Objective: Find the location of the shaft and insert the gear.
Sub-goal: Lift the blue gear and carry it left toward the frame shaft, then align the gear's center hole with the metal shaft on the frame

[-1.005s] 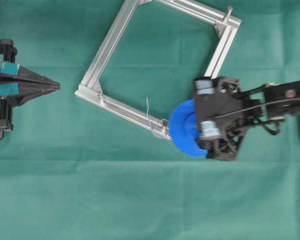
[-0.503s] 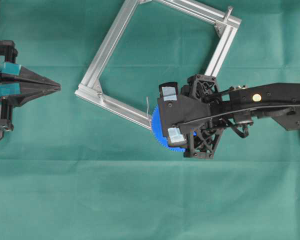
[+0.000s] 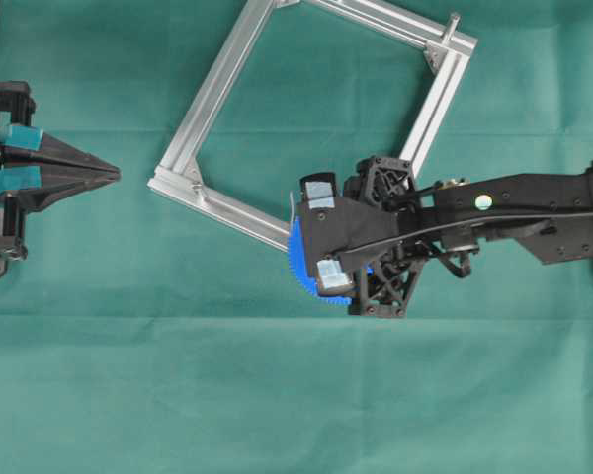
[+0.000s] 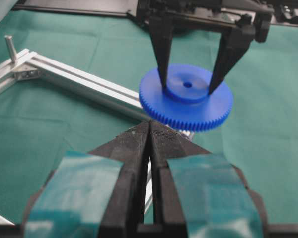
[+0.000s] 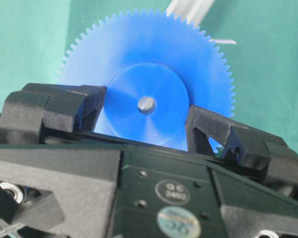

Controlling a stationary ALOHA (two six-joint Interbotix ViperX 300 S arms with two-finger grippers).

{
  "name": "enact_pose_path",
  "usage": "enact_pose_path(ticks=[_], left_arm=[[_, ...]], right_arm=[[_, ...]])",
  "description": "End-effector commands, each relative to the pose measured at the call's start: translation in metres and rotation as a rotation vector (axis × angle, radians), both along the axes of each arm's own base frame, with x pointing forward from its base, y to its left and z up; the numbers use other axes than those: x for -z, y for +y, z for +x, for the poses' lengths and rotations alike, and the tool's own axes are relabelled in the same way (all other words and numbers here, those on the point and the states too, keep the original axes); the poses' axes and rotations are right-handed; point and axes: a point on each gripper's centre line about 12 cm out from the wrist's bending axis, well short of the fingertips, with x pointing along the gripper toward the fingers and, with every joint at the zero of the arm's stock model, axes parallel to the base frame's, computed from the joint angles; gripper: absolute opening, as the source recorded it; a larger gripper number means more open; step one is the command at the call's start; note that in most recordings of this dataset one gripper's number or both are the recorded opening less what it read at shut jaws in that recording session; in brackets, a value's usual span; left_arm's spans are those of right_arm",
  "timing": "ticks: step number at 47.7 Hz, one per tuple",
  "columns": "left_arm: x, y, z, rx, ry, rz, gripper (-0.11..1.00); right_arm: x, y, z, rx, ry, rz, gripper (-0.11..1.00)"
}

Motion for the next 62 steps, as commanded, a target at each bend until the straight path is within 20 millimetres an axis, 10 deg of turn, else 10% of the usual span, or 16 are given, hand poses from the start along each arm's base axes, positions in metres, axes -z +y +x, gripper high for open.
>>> enact_pose_path(ticks=[1,62], left_arm=[[-0.004,0.001,0.002,-0.003,-0.008,-0.001,0.01],[-0.002,0.001,0.002,-0.003,0.000,-0.002,0.01]], right_arm=[[-0.010,0.000,0.008,0.012,-0.053,0.010,0.69],[-0.002,-0.010,0.036,0.012,-0.139,-0.016,0.69]])
